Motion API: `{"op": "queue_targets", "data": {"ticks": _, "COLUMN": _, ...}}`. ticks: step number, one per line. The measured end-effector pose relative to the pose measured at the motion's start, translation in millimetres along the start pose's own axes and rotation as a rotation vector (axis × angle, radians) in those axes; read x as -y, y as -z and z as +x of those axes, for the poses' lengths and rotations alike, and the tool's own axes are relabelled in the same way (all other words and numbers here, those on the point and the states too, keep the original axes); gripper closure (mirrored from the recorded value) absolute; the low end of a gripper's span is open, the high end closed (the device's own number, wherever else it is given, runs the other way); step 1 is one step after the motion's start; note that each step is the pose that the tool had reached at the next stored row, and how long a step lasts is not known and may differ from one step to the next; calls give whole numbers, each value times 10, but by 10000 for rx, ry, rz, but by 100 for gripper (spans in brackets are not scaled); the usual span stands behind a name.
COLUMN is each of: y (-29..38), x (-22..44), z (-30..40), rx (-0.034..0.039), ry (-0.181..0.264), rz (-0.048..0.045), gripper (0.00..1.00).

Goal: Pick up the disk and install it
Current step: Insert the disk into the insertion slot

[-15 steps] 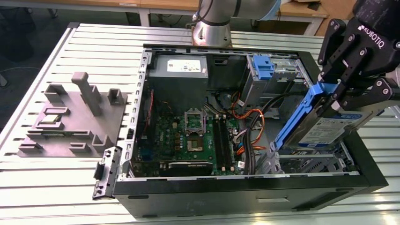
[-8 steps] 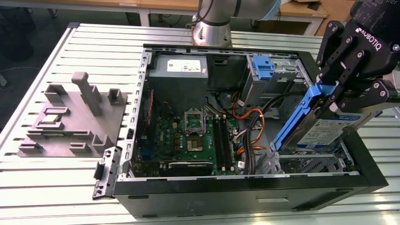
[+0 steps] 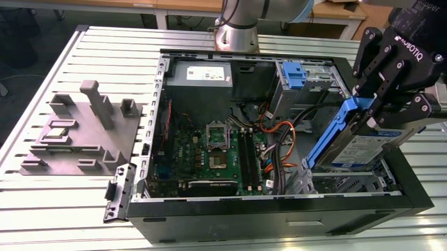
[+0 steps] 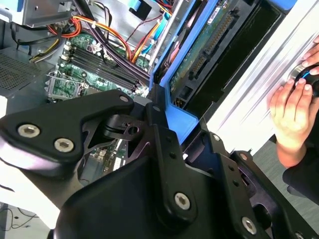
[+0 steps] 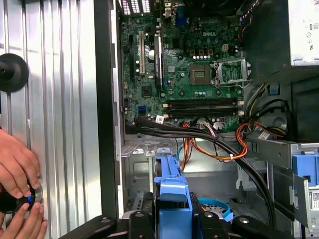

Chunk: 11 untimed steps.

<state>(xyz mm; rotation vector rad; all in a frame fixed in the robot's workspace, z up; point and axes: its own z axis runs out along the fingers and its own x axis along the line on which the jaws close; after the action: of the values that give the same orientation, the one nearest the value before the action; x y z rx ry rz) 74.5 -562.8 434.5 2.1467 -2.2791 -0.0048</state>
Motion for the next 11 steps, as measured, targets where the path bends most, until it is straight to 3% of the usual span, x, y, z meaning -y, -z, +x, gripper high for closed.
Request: {"op": "queue_targets", "data": {"ticks": 11, "y": -59, "x": 1, "z": 0, "rx": 1, "ry": 0, "rz": 0, "gripper": 64}}
